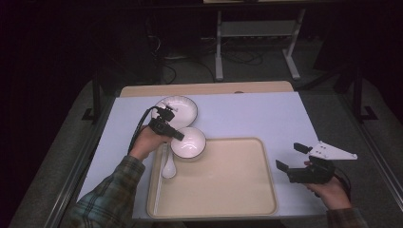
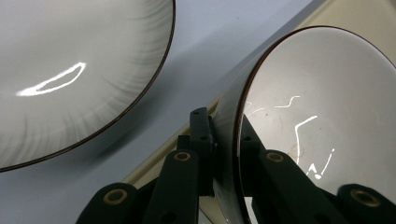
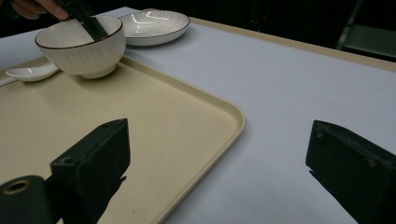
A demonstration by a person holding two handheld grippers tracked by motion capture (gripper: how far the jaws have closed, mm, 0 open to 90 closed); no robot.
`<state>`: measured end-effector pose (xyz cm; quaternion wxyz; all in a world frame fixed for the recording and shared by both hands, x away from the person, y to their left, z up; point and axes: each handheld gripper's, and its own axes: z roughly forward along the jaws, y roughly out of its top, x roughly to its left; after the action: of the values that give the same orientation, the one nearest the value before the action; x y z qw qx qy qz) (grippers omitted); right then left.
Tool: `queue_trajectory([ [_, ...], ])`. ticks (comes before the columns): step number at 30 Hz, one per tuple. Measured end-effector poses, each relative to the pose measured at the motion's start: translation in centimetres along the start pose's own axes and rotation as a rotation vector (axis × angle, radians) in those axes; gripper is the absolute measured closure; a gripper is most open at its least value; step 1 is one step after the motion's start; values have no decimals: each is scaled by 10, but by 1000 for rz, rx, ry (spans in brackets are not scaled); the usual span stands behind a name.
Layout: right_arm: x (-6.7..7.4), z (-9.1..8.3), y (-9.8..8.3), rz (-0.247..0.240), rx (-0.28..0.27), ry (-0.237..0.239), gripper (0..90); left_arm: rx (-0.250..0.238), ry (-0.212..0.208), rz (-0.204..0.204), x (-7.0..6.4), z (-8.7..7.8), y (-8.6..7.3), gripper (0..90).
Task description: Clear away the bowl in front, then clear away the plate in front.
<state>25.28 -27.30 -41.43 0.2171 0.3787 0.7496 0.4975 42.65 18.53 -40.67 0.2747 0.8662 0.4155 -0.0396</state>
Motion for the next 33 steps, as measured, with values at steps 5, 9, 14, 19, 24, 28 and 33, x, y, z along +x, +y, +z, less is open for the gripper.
queue_trajectory([
  [5,0,0,0,-1,1,-1,57,-3,-22,-13,2,5,-4,818],
  [9,0,0,0,0,3,-2,57,-6,-32,-24,5,6,-6,817],
  [14,0,1,0,-2,4,0,57,-29,-73,-36,8,4,-7,735],
  [19,0,0,0,-1,5,-2,57,-72,-54,-42,9,-9,-3,562],
  [24,1,0,0,-4,5,-1,57,-150,-61,-86,19,-31,2,463],
  [28,0,0,-1,-3,6,-2,57,-188,-38,-128,31,-43,3,462],
  [33,0,-1,-1,1,6,-9,57,-213,30,-189,49,-50,3,469],
])
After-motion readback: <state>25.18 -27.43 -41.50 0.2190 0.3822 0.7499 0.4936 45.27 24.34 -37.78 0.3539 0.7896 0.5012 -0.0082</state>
